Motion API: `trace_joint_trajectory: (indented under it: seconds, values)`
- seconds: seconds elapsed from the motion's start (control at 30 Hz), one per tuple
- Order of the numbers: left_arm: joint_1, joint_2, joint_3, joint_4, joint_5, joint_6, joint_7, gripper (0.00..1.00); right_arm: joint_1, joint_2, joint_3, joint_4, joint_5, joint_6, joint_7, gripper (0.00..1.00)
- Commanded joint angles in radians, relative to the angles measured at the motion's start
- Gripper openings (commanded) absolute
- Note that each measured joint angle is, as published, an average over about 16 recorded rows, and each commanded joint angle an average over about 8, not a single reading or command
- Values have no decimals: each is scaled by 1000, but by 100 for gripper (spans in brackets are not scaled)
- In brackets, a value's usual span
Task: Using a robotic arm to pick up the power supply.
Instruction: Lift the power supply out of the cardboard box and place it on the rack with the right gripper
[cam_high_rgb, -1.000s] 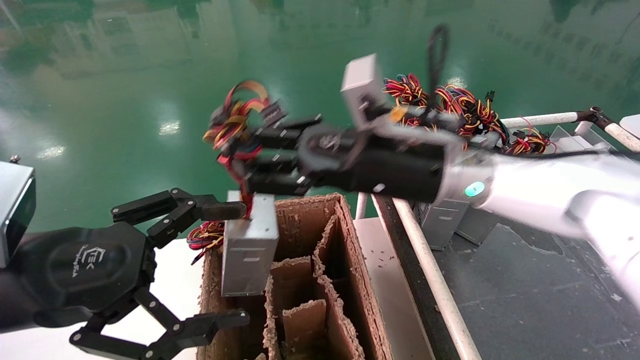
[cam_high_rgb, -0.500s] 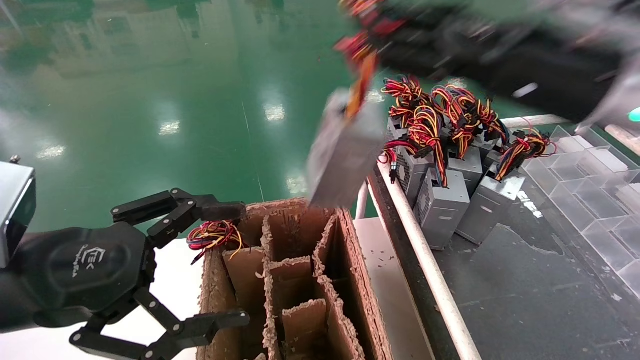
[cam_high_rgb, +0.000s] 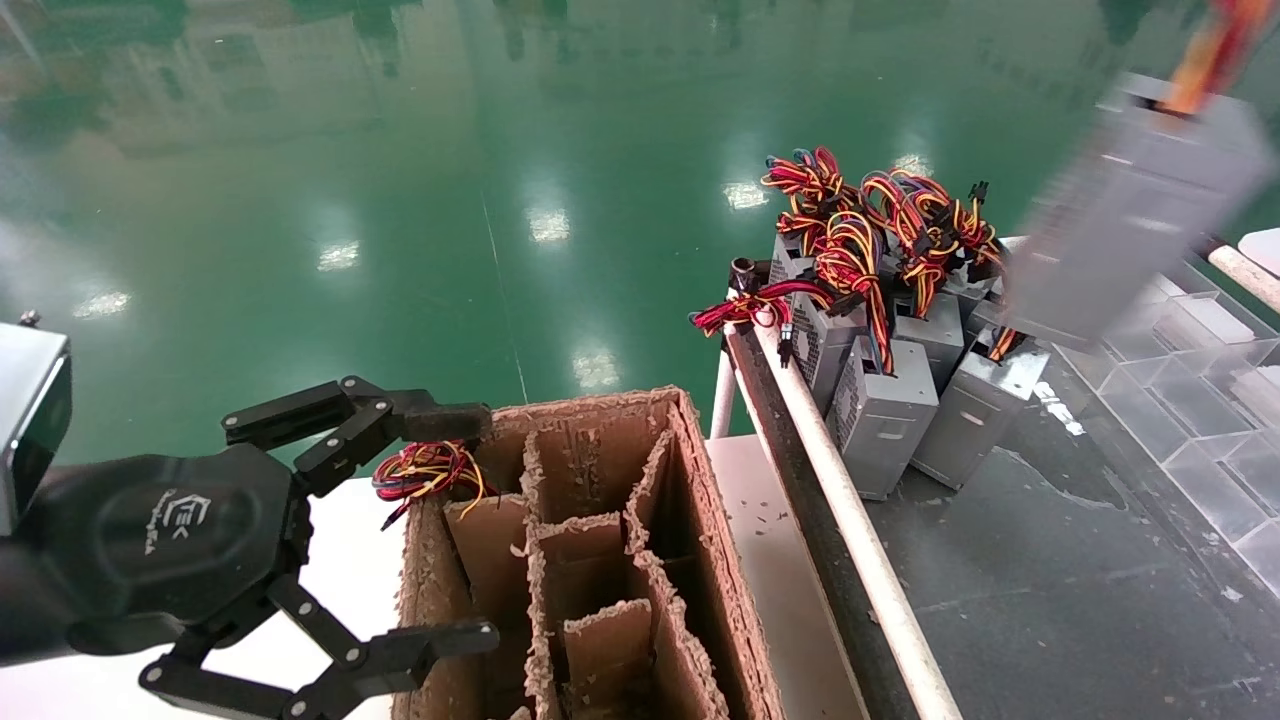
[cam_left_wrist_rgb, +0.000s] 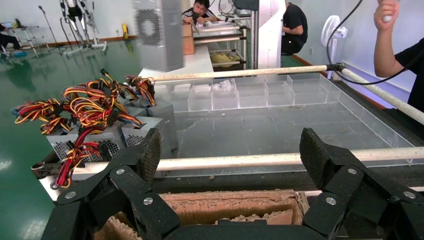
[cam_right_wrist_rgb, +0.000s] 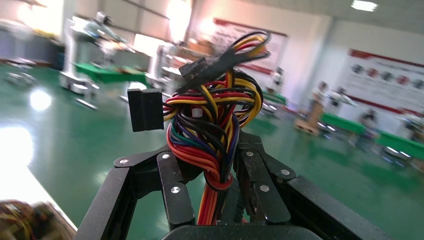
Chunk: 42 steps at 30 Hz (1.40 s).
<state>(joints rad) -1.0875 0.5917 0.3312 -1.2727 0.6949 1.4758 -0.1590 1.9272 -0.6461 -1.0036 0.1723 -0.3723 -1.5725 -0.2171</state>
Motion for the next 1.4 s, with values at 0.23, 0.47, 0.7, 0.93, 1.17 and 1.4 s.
trace_joint_trajectory:
  seconds: [0.23,0.47,0.7,0.93,1.17,1.4]
  values:
    - [0,0,0,0,0,0,0,100,-77,154,0,-1,16,-11,7,0]
    - [0,0,0,0,0,0,0,100,-316,202,39,-14,131,-12,1,0]
    - [0,0,1,0,0,0,0,100,-460,134,54,-48,183,18,-29,0]
    - [0,0,1,0,0,0,0,100,-442,54,32,-84,150,78,-50,0]
    - [0,0,1,0,-1,0,0,100,-376,-9,2,-123,101,182,-68,0]
    - [0,0,1,0,-1,0,0,100,-318,-61,-21,-154,66,299,-77,0]
